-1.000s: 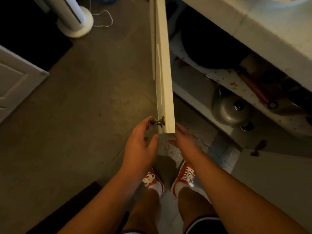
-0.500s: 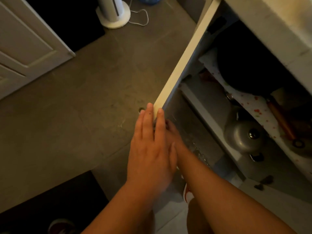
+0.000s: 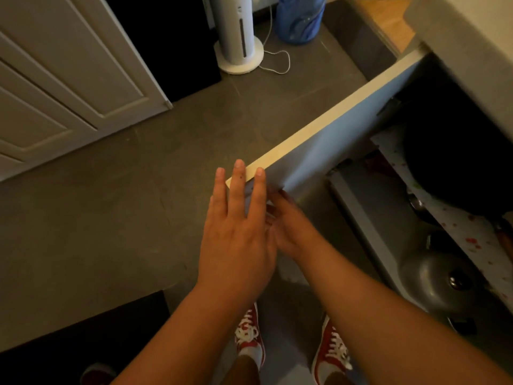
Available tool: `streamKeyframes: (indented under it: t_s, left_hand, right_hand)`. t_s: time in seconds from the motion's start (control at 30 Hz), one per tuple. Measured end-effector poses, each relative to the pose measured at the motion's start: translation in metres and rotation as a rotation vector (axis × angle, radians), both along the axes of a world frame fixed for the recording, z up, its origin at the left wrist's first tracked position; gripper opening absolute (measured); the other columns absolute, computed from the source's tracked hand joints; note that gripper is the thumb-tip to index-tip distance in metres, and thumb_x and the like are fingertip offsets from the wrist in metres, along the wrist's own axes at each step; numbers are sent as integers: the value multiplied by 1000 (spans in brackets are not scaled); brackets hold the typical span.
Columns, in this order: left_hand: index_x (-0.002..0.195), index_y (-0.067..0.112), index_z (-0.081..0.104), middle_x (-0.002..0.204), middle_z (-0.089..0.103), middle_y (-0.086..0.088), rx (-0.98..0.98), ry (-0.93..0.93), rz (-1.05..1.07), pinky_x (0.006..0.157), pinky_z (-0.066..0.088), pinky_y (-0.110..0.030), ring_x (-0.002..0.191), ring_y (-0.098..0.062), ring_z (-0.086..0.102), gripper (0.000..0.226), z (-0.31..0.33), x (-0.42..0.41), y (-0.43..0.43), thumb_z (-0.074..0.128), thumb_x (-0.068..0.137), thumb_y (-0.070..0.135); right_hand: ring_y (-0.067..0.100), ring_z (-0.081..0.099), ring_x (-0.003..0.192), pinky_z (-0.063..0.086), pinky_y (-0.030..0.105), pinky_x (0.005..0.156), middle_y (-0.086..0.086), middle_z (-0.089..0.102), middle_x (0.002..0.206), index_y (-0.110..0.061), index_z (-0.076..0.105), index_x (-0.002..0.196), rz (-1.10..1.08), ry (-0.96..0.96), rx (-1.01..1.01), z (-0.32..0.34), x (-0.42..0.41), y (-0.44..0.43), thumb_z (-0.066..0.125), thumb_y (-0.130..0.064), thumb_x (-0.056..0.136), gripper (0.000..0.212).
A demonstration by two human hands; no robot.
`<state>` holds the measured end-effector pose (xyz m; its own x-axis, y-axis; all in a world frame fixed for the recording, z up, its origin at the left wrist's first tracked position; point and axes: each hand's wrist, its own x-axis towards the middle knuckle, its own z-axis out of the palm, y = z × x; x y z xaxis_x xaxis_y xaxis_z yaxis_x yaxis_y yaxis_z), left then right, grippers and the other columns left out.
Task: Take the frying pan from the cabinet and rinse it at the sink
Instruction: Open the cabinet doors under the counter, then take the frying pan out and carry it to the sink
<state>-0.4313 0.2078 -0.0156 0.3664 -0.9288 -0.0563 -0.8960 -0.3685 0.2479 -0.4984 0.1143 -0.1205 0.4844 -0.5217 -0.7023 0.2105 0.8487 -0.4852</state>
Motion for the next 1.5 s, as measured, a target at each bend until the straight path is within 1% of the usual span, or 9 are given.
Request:
streamKeyframes:
  t_s: [0.2,0.63,0.83,0.93,1.0,1.1,1.2,1.3,1.5]
  left_hand:
    - [157,15,13,165,3,-14,-54,29,-28,115,5,-37,150,-34,-2,85,-5,37,-18,61,89,31]
    - [157,20,8,166,-4,-6,-87,132,45,120,13,-43,150,-30,-4,83,-3,76,-61,59,93,29]
    - [156,15,19,165,4,-13,-179,68,78,120,14,-45,151,-31,0,81,-16,69,-58,63,89,30]
    - [151,12,31,162,14,-17,-227,56,105,119,16,-48,150,-33,7,74,-29,43,-42,62,87,30]
    - [143,10,42,154,33,-18,-178,107,63,116,24,-46,145,-35,23,65,-42,23,-35,61,85,30]
    - [123,14,61,120,65,-7,0,316,0,82,43,-29,106,-26,62,40,-67,-9,-32,56,88,34]
    - [113,19,65,106,72,0,154,488,-16,69,47,-26,80,-17,67,27,-93,-51,-40,59,91,32]
    - [96,15,68,90,75,-2,224,648,-10,72,55,-34,84,-21,71,13,-115,-100,-57,65,87,24]
    - [92,13,69,83,72,-3,370,830,-65,72,54,-33,81,-22,70,12,-144,-195,-98,65,86,23]
  right_hand:
    - [40,55,128,36,58,112,21,55,143,-12,38,149,-75,-22,-22,-7,39,-18,59,-22,98,56]
    - [37,60,123,42,54,109,20,60,138,-6,45,143,-79,-18,-77,2,86,-49,60,-23,98,51]
    - [20,66,107,56,31,84,10,57,143,-12,46,144,16,82,-147,5,72,-52,60,-33,97,53]
    - [23,57,118,50,38,93,10,51,143,-14,28,154,35,203,-119,0,46,-48,62,-26,97,68]
    - [23,56,117,50,38,91,8,57,127,-10,29,153,46,286,-140,-5,19,-43,63,-18,96,67]
    - [16,61,105,52,18,73,13,61,129,-7,42,144,79,428,-252,-14,-36,-34,67,-11,93,57]
    - [10,64,95,54,15,80,12,65,126,-7,55,133,143,657,-429,-25,-100,-25,73,-13,88,49]
    - [14,66,105,53,37,96,3,70,120,-15,63,125,214,869,-551,-29,-164,-19,74,-23,86,40]
    - [20,57,115,49,32,91,3,64,125,-26,61,126,296,1316,-797,-8,-281,-16,63,-43,86,43]
